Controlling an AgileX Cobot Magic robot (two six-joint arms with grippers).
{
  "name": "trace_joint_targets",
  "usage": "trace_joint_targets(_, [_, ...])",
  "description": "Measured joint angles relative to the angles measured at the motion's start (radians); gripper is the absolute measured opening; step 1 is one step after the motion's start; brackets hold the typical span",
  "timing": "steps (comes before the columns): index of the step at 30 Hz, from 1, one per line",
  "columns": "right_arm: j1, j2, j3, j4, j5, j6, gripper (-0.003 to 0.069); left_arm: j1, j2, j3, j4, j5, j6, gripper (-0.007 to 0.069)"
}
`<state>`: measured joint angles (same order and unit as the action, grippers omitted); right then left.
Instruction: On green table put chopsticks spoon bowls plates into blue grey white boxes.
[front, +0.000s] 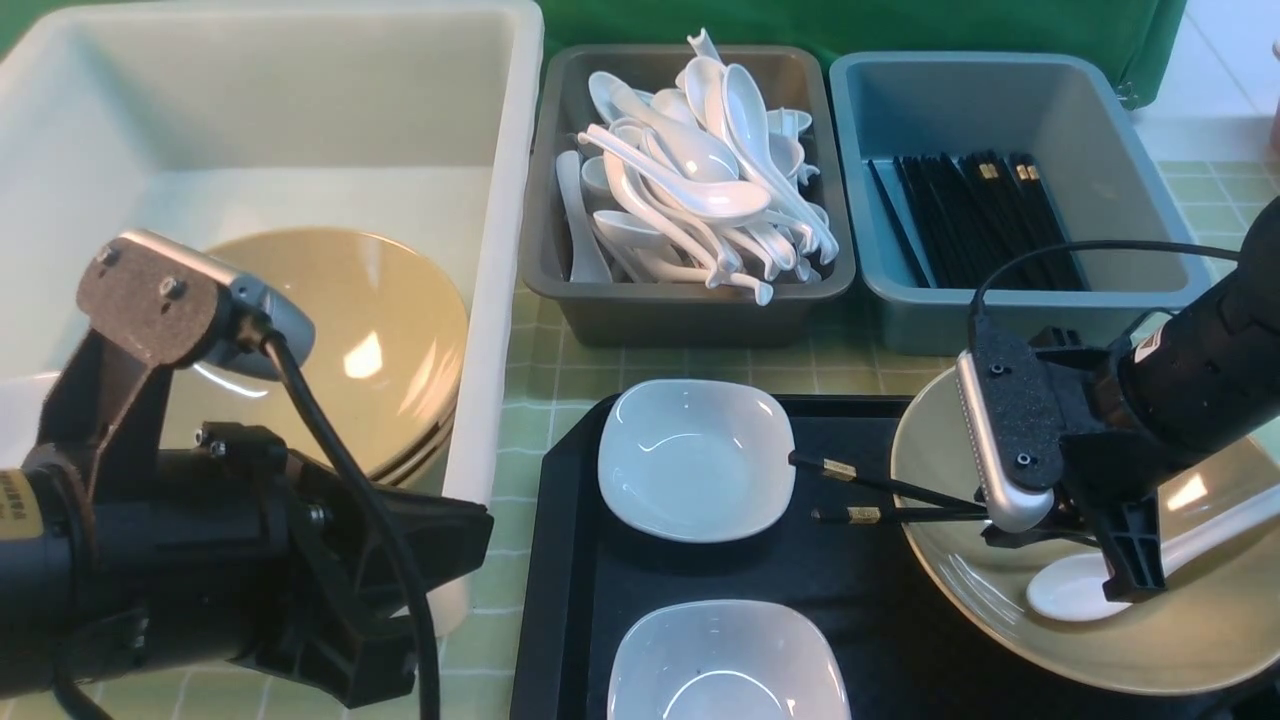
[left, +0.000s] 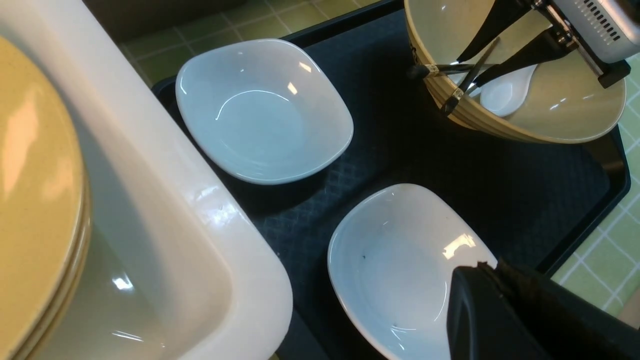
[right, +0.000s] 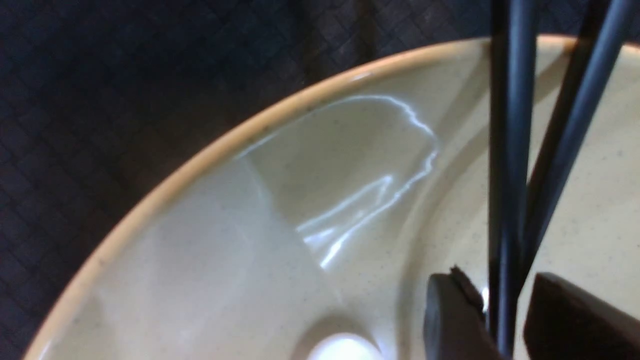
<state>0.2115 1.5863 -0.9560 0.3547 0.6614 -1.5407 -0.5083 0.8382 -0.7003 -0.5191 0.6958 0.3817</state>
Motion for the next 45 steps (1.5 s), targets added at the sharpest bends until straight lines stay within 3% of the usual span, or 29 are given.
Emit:
trace_joint_targets(11, [0.0,0.043,0.0,0.002,-0.001,0.049,0.0202,0.0,0.0,0.0,0.0,0.0,0.0,-0.0001])
trace_joint_targets(21, [0.0,0.043,0.0,0.003,-0.001,0.079,0.0049,0.0,0.0,0.0,0.0,0.0,0.0,-0.0001])
trace_joint_targets(32, [0.0,0.043,-0.023,0.004,0.015,0.126,0.0046,0.0,0.0,0.0,0.0,0.0,0.0,-0.0001])
trace_joint_targets(42, [0.0,0.043,-0.215,0.003,0.17,0.22,0.0046,0.0,0.0,0.0,0.0,-0.001,0.0,-0.0001])
trace_joint_targets(45, [0.0,0.043,-0.291,0.003,0.222,0.299,0.0046,0.0,0.0,0.0,0.0,-0.013,0.0,-0.0001])
